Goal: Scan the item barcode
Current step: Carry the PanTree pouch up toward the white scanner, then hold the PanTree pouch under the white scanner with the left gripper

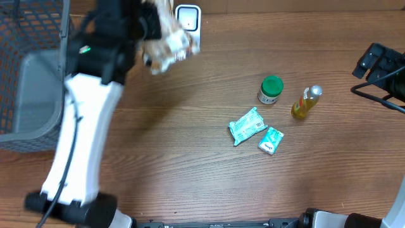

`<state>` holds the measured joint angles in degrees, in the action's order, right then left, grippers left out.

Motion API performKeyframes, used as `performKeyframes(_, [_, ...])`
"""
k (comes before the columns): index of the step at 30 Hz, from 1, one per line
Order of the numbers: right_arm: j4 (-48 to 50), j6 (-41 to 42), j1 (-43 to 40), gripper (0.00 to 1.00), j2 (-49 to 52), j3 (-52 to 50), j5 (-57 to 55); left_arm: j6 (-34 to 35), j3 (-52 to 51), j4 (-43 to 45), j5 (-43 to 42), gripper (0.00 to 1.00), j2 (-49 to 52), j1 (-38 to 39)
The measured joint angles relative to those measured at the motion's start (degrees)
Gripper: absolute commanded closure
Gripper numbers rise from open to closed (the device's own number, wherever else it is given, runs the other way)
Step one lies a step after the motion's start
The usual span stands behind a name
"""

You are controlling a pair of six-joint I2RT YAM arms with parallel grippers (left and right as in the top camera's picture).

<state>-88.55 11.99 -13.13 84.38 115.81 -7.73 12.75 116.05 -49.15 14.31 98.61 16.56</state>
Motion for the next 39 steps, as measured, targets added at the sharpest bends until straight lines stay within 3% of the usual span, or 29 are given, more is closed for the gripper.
performKeyframes(5, [0.0, -0.02, 0.0, 0.0, 0.02, 0.0, 0.0, -10.47, 0.15, 16.57, 16.68, 0.96, 9.68, 4.7])
performKeyframes(10, [-0.02, -0.04, 0.0, 0.0, 0.02, 0.0, 0.0, -28.94, 0.26, 39.28, 28.79, 0.95, 20.22, 8.46])
performKeyframes(12, [-0.04, -0.02, 0.0, 0.0, 0.02, 0.0, 0.02, -38.01, 0.28, 48.89, 31.3, 0.84, 24.44, 9.44])
performKeyframes(15, [-0.07, -0.07, 0.0, 0.0, 0.02, 0.0, 0.02, -52.15, 0.28, 63.71, 33.33, 0.81, 30.29, 10.32])
performKeyframes(17, [0.0, -0.02, 0.0, 0.0, 0.02, 0.0, 0.0, -60.89, 0.24, 71.23, 33.97, 0.95, 33.77, 10.49])
performKeyframes(19, [0.0, -0.04, 0.0, 0.0, 0.02, -0.02, 0.0, -70.14, 0.24, 78.09, 33.97, 0.96, 37.03, 10.47])
performKeyframes(22, [0.0, -0.02, 0.0, 0.0, 0.02, -0.02, 0.0, -80.02, 0.24, 81.09, 33.0, 0.96, 40.54, 10.34])
performKeyframes(27, [0.0, -0.04, 0.0, 0.0, 0.02, -0.02, 0.0, -86.77, 0.24, 81.29, 31.19, 0.96, 44.19, 10.32])
performKeyframes(39, [0.02, -0.02, 0.0, 0.0, 0.02, -0.02, 0.0, -84.7, 0.26, 77.13, 26.77, 0.96, 44.92, 10.36])
